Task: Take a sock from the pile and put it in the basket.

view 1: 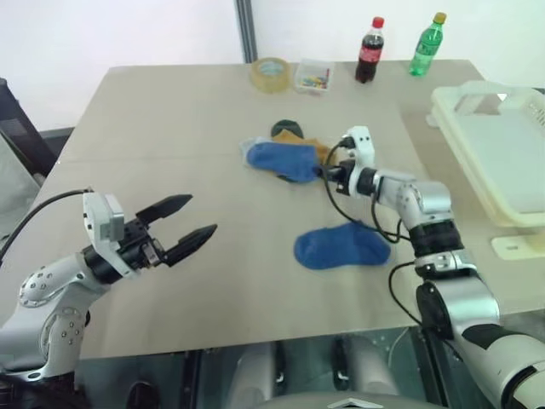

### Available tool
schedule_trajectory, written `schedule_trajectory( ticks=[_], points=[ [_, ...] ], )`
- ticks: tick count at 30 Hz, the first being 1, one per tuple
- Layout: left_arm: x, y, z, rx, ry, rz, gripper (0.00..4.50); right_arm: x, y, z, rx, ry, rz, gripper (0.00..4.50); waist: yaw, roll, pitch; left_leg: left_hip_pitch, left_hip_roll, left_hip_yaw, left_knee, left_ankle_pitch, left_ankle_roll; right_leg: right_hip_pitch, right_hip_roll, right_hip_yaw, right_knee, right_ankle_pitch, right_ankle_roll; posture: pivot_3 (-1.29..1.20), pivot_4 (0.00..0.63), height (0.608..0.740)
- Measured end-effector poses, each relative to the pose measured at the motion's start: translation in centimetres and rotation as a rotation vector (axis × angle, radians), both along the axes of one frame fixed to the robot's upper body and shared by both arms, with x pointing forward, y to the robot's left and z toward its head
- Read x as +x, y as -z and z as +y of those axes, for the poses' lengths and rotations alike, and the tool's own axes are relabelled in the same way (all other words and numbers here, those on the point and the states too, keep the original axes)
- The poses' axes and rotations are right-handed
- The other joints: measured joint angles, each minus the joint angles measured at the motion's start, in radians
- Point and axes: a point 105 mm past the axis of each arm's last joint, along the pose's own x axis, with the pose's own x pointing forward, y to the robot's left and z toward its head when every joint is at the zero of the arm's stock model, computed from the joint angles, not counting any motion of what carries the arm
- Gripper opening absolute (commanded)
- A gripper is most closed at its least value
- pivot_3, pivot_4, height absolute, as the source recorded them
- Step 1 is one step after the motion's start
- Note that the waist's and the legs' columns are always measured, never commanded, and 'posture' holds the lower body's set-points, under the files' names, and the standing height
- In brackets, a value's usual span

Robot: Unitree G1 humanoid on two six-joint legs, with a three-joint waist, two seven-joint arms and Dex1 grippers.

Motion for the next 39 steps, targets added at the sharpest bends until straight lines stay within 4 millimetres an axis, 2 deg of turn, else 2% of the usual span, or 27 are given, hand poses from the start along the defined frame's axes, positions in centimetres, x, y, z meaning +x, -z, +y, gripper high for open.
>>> schedule_trajectory(
  ticks=[3, 6, 9, 12, 15, 20, 25, 26, 29, 33, 39],
  points=[
    [-0.2, 0.4, -0.2, 0.001, 0.011, 0.015, 4.5, -3.4, 0.1, -1.4, -0.062, -0.172, -0.002, 0.06, 0.007, 0.0, 0.0, 0.0, 0.0, 0.0, 0.0, 0.0, 0.0, 0.0, -0.001, 0.0, -0.001, 0.0, 0.0, 0.0, 0.15, 0.735],
    [-0.2, 0.5, -0.4, 0.001, 0.021, 0.021, 4.5, -5.0, 0.2, -3.6, -0.143, -0.246, 0.004, 0.06, 0.007, 0.0, 0.0, 0.0, 0.0, 0.0, 0.0, 0.0, 0.0, 0.0, -0.001, 0.0, -0.001, 0.0, 0.0, 0.0, 0.15, 0.735],
    [-0.3, 0.6, -0.5, 0.001, 0.029, 0.022, 4.5, -4.6, 0.8, -5.7, -0.22, -0.205, 0.014, 0.06, 0.003, 0.0, 0.0, 0.001, 0.0, 0.0, 0.0, 0.0, 0.0, 0.0, 0.0, 0.0, 0.0, 0.001, -0.001, 0.0, 0.15, 0.735],
    [-0.1, 0.7, -1.1, -0.001, 0.054, 0.028, 4.5, -2.6, 2.3, -7.6, -0.269, -0.063, 0.057, 0.06, -0.002, 0.0, 0.0, 0.002, 0.001, 0.001, 0.0, 0.0, -0.001, 0.0, 0.001, 0.0, 0.0, 0.001, -0.002, 0.0, 0.15, 0.735],
    [0.5, 1.1, -2.0, 0.008, 0.062, 0.046, 4.5, -1.5, 3.1, -8.4, -0.296, 0.008, 0.07, 0.06, 0.001, 0.0, 0.0, 0.001, 0.0, 0.001, 0.0, 0.001, -0.001, 0.0, 0.001, 0.001, 0.0, 0.001, -0.002, 0.0, 0.15, 0.735],
    [4.1, 1.7, -4.4, -0.001, -0.034, 0.071, 4.5, -1.1, 3.3, -8.7, -0.327, 0.018, 0.036, 0.06, 0.024, 0.0, 0.0, 0.001, 0.0, 0.001, 0.0, 0.001, -0.001, 0.0, 0.001, 0.001, 0.0, 0.002, -0.002, 0.0, 0.15, 0.735],
    [7.8, 3.0, -7.2, -0.096, -0.118, 0.221, 4.5, -1.0, 3.6, -8.5, -0.346, 0.018, 0.014, 0.06, 0.026, -0.001, 0.0, 0.001, 0.0, 0.0, 0.001, 0.001, -0.001, 0.001, 0.002, 0.001, 0.0, 0.002, -0.002, 0.0, 0.15, 0.735],
    [9.0, 3.2, -8.2, -0.1, -0.139, 0.259, 4.5, -0.9, 3.6, -8.5, -0.352, 0.025, 0.008, 0.06, 0.027, -0.001, 0.0, 0.001, 0.0, 0.0, 0.001, 0.001, -0.001, 0.001, 0.003, 0.0, 0.0, 0.002, -0.001, 0.0, 0.15, 0.735],
    [11.0, 3.8, -10.5, -0.054, -0.157, 0.326, 4.5, -0.7, 3.7, -8.1, -0.358, 0.029, -0.008, 0.06, 0.021, -0.001, 0.0, 0.002, 0.0, 0.001, 0.001, 0.001, -0.001, 0.002, 0.003, 0.001, 0.0, 0.002, -0.001, 0.0, 0.15, 0.735],
    [12.4, 5.3, -10.9, 0.042, -0.2, 0.373, 4.5, -0.7, 3.8, -8.1, -0.36, 0.036, -0.016, 0.06, 0.022, -0.001, 0.0, 0.002, 0.0, 0.001, 0.001, 0.002, -0.002, 0.001, 0.004, 0.001, 0.0, 0.002, -0.002, 0.0, 0.15, 0.735],
    [13.9, 5.5, -11.3, 0.167, -0.226, 0.347, 4.5, -0.8, 4.0, -8.2, -0.37, 0.056, -0.03, 0.06, 0.023, -0.001, -0.001, 0.004, 0.0, 0.001, 0.001, 0.002, -0.002, 0.003, 0.004, 0.002, 0.002, 0.002, -0.002, 0.0, 0.15, 0.735]
  ],
)
